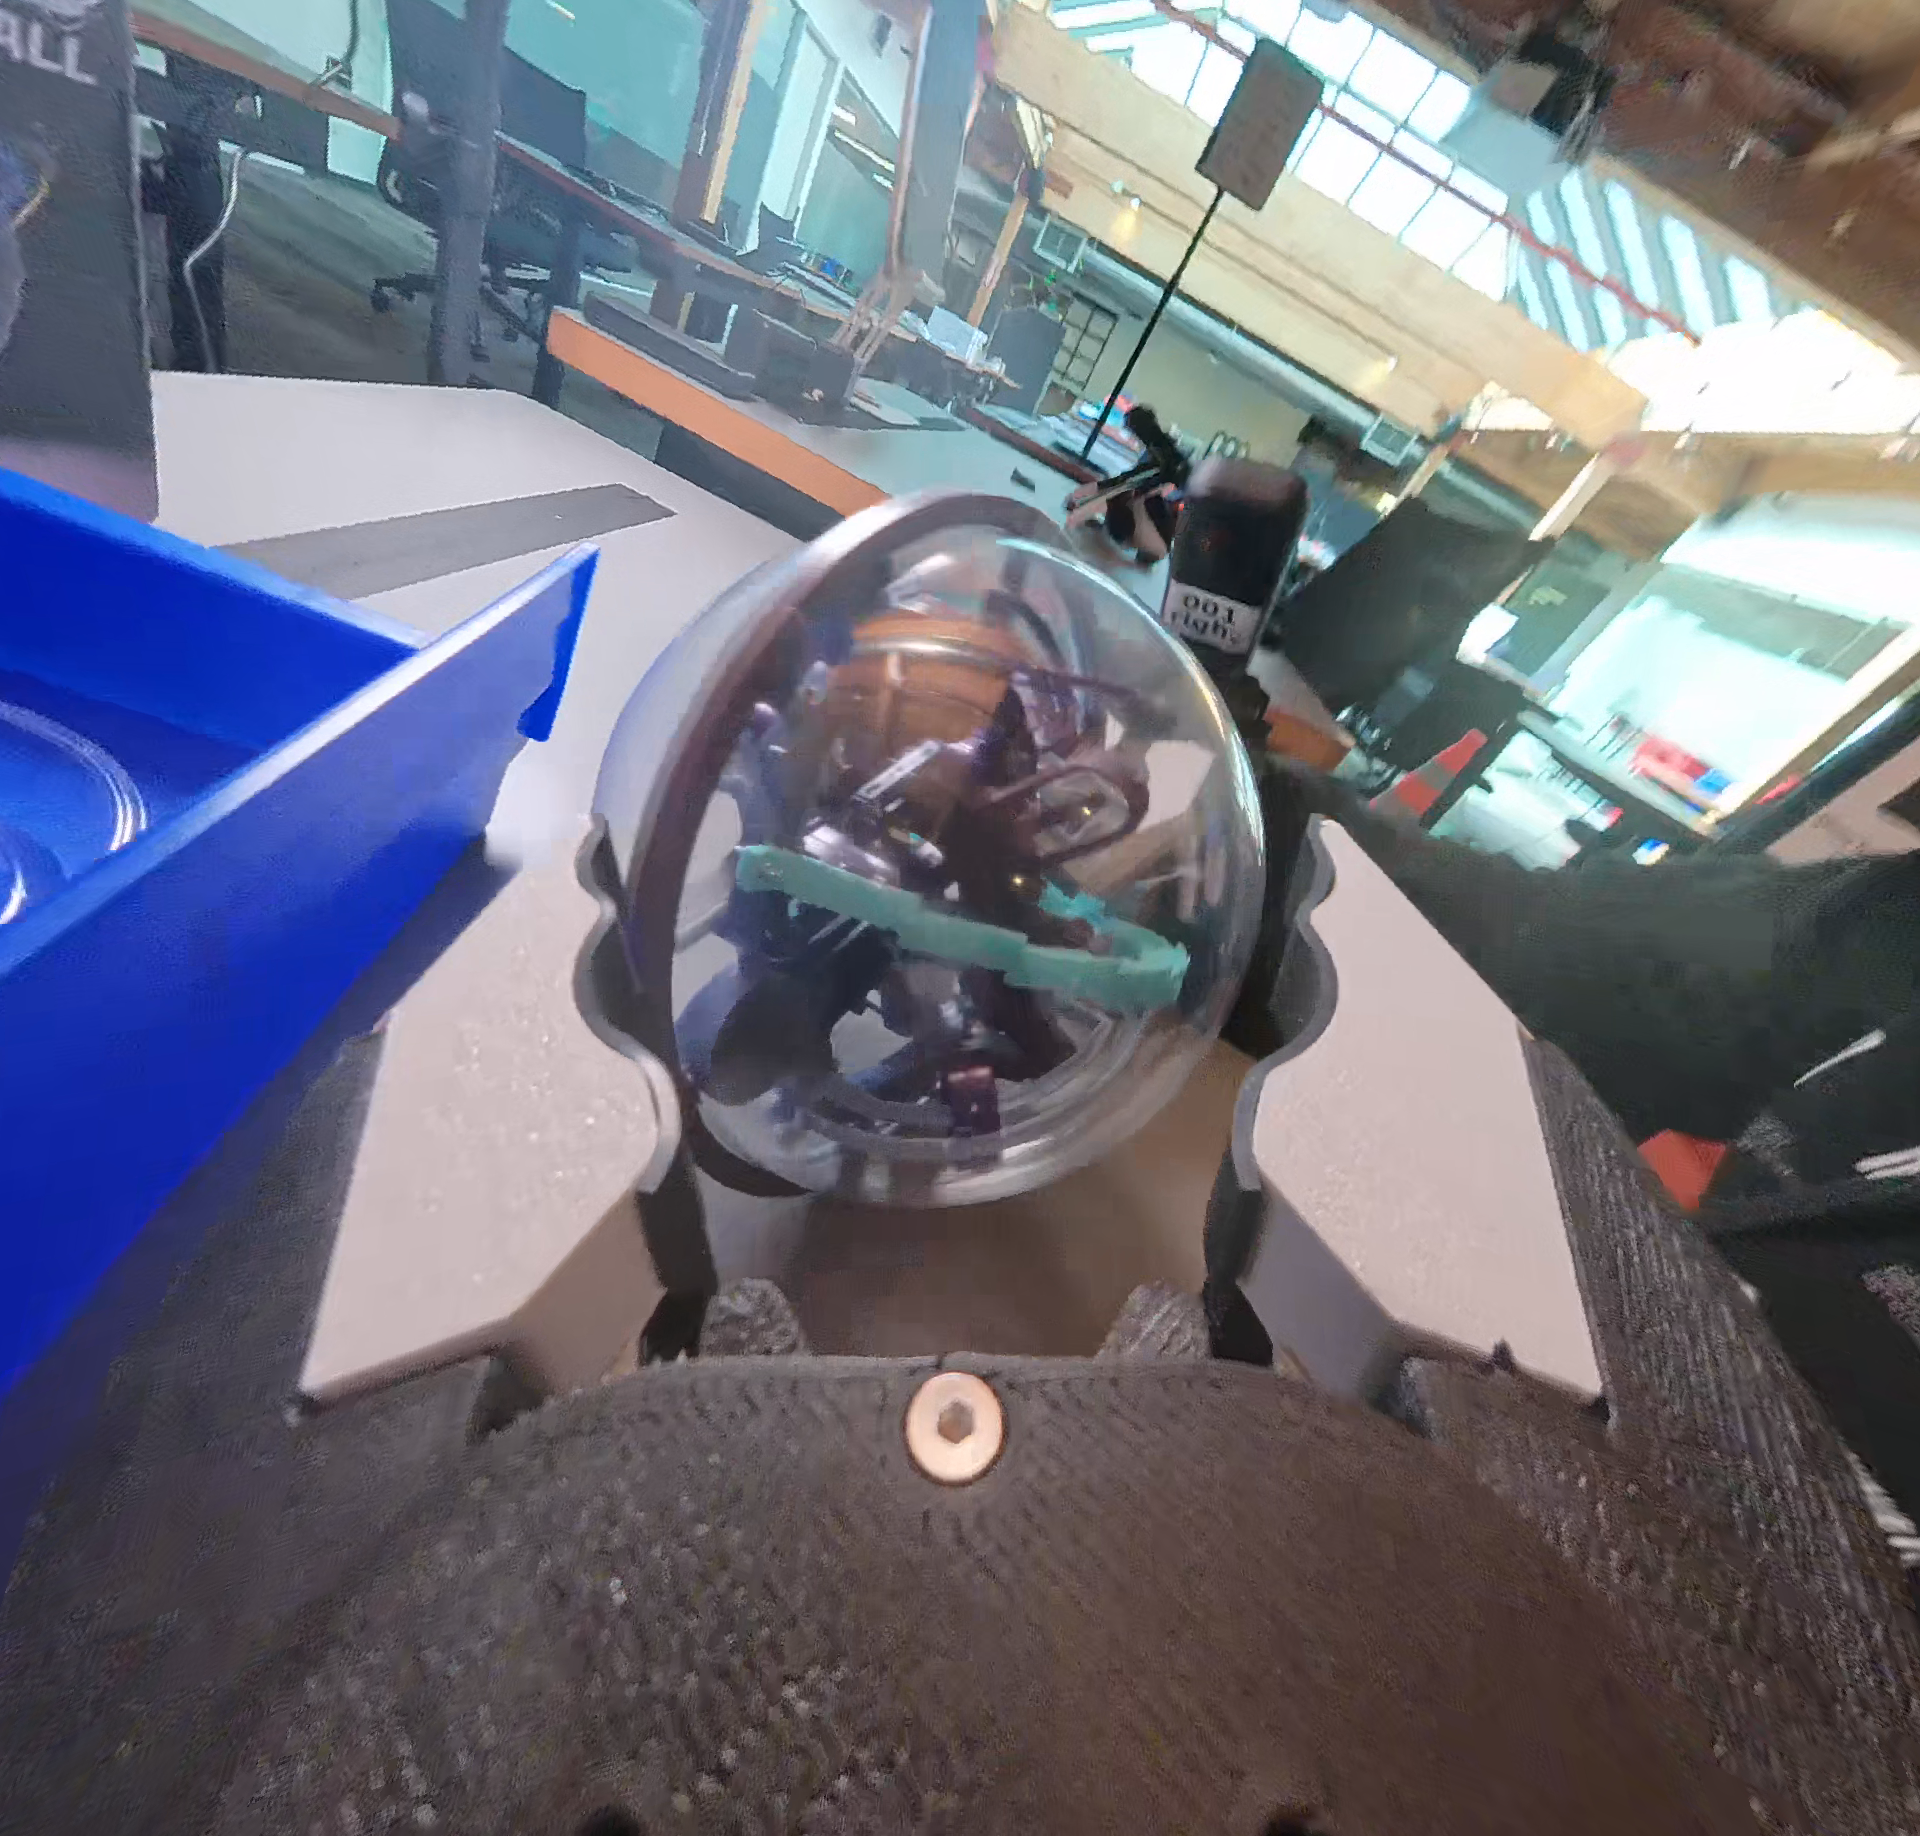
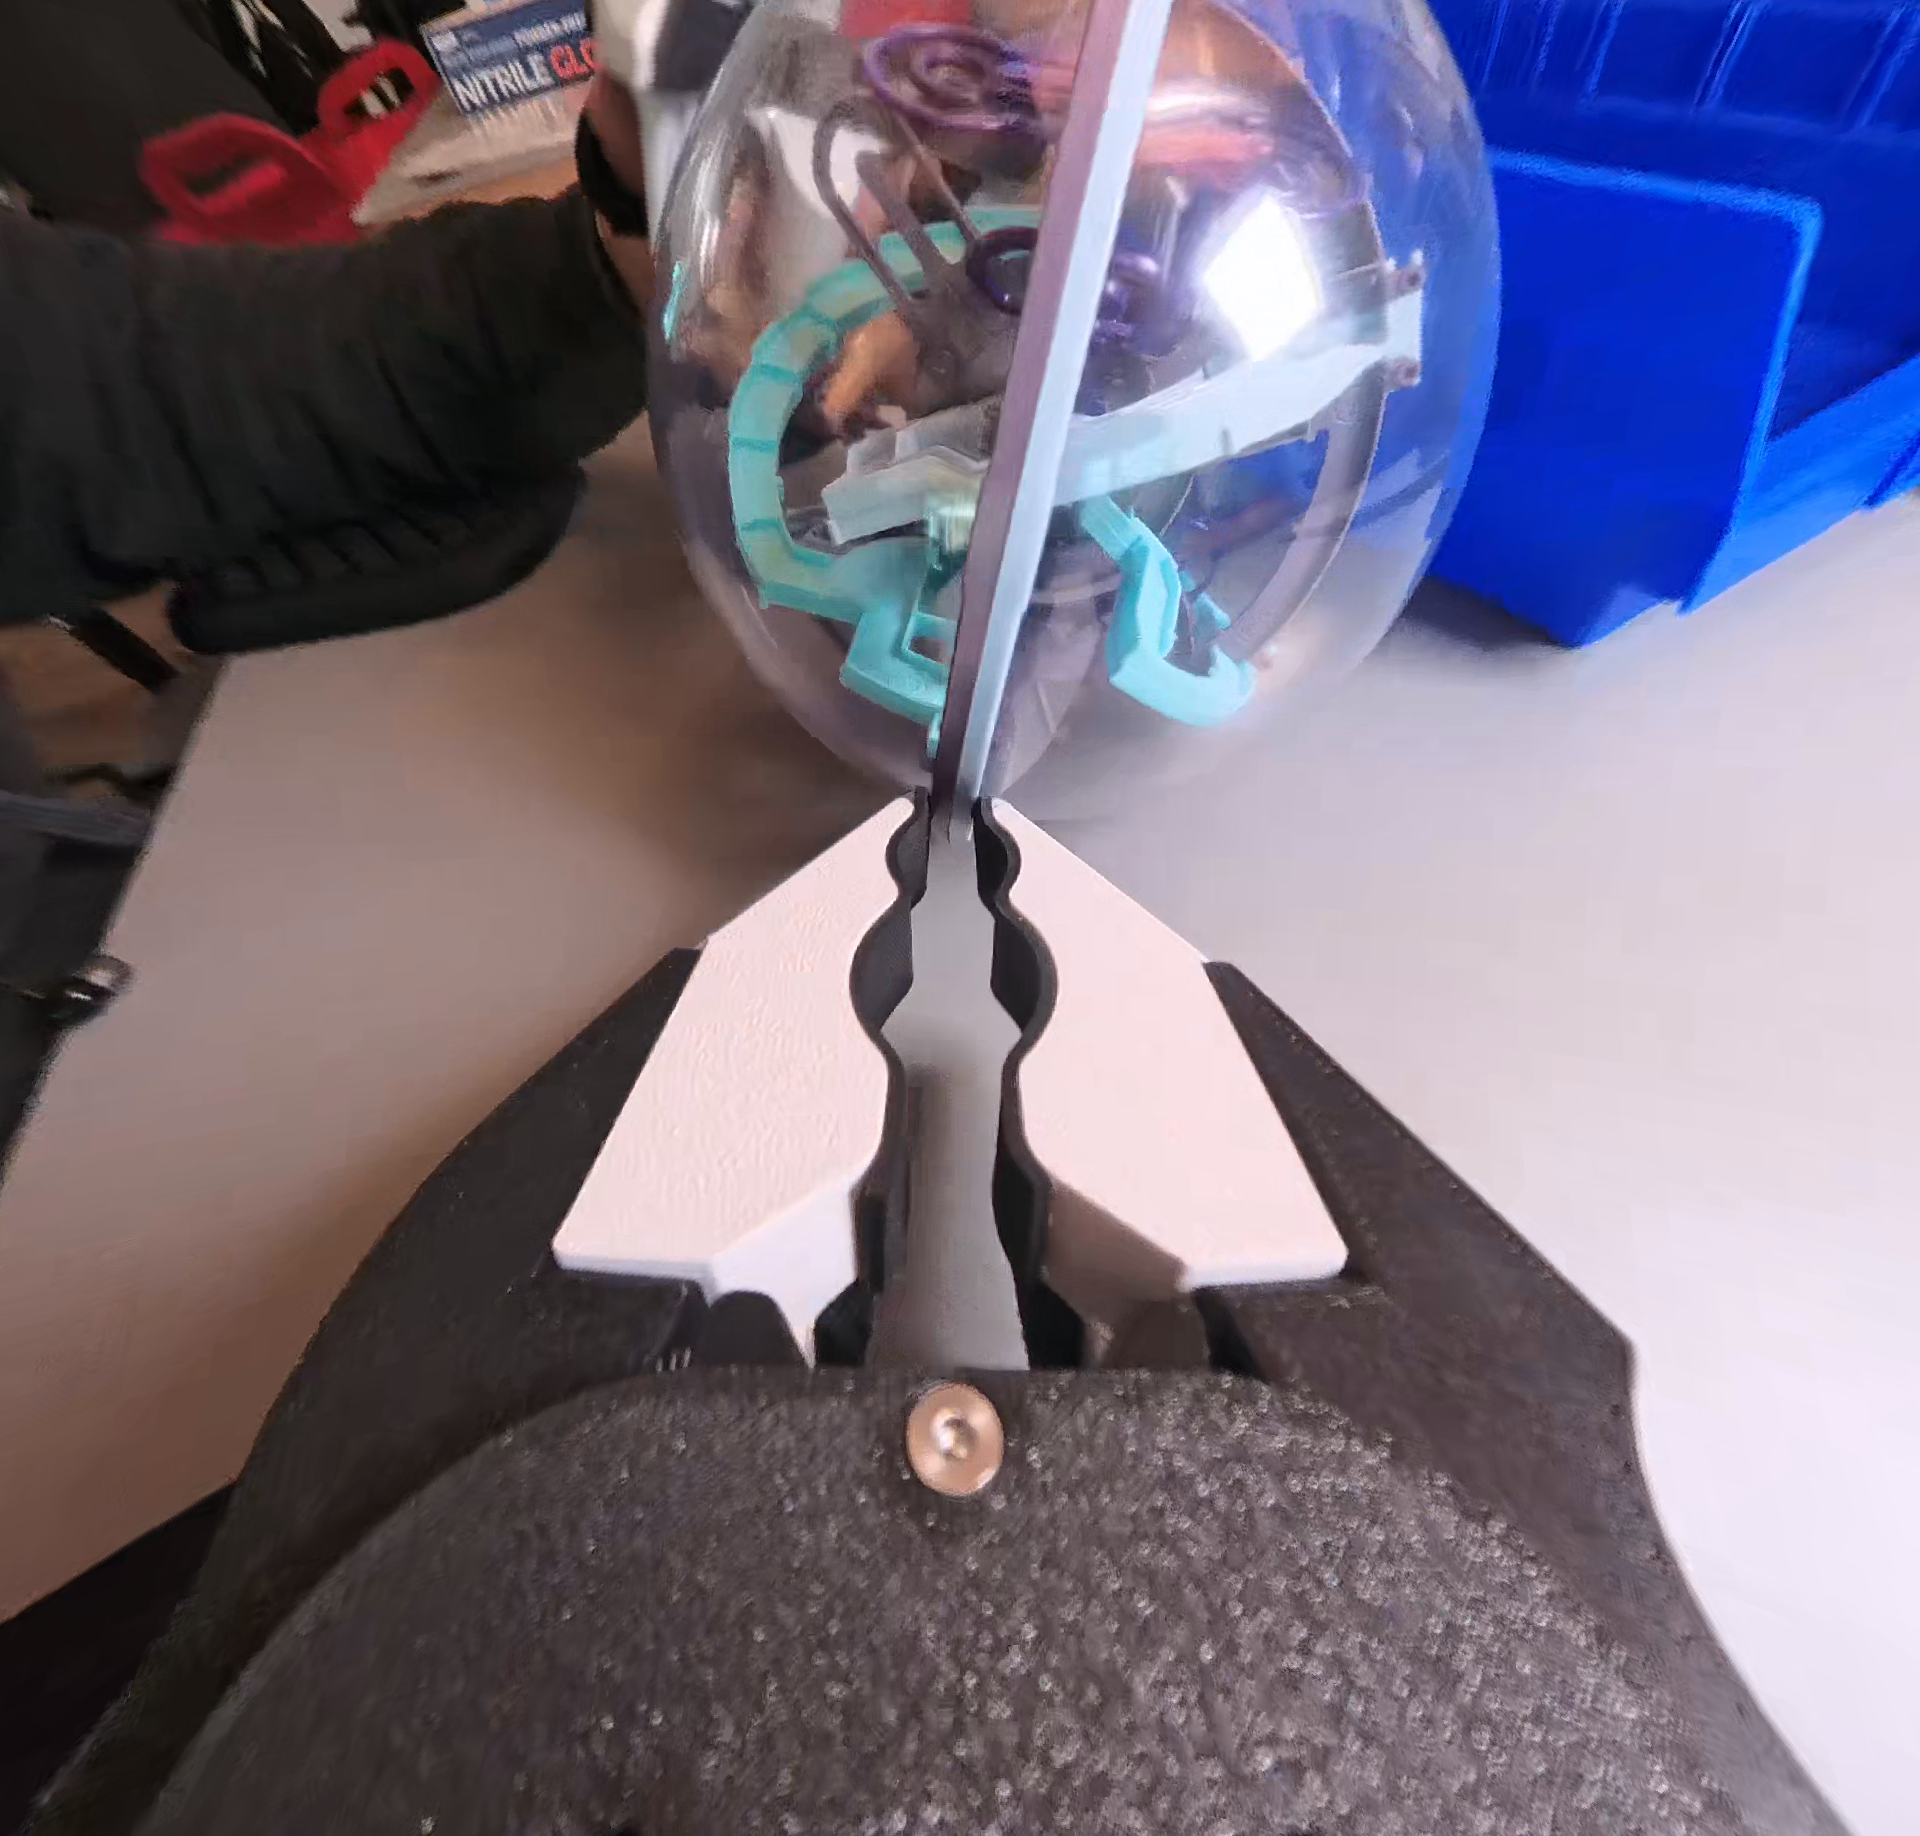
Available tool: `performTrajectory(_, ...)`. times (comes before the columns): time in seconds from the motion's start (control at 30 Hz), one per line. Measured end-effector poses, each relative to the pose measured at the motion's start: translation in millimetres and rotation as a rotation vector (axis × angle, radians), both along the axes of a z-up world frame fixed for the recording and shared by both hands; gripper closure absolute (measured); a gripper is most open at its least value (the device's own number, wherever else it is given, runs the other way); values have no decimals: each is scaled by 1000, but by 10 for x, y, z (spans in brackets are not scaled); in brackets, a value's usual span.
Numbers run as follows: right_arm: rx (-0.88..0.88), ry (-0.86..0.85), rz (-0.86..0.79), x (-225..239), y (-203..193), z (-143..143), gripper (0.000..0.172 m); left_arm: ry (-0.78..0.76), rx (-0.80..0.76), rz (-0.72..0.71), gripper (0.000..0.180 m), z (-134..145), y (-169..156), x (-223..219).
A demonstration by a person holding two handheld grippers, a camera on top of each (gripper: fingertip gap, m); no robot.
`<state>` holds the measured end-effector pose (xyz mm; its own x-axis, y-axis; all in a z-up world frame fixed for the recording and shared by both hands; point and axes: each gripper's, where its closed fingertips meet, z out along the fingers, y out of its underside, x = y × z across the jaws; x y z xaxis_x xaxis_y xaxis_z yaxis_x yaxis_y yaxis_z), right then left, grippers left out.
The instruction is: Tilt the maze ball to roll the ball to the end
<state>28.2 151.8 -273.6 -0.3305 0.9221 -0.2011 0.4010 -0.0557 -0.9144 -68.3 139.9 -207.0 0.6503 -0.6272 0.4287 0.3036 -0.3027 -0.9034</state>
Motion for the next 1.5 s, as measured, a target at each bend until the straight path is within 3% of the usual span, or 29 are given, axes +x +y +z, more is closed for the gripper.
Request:
performTrajectory(0.2,-331,-108,56,50,-119,-6,166,270,41,32,42,-198,27,143)
performTrajectory(0.4,-462,-170,135,97,-292,16,166,188,-34,20,42,-141,27,181)
performTrajectory(0.7,-352,-224,226,145,-561,-34,154,146,-147,-23,43,-103,-8,234)
performTrajectory(0.8,-175,-202,164,163,-332,-115,141,137,-189,-40,43,-112,24,227)
performTrajectory(0.93,284,-95,-32,120,305,-242,125,132,-235,-90,44,-112,105,233)
performTrajectory(1.07,566,153,-121,35,448,58,112,121,-266,-142,45,-101,204,260)
performTrajectory(1.17,783,209,-134,33,451,151,108,118,-298,-187,45,-102,260,267)
performTrajectory(1.37,1082,248,-124,40,438,176,122,95,-362,-264,47,-109,328,265)
performTrajectory(1.5,1286,313,-150,79,445,295,155,68,-416,-345,50,-109,301,306)
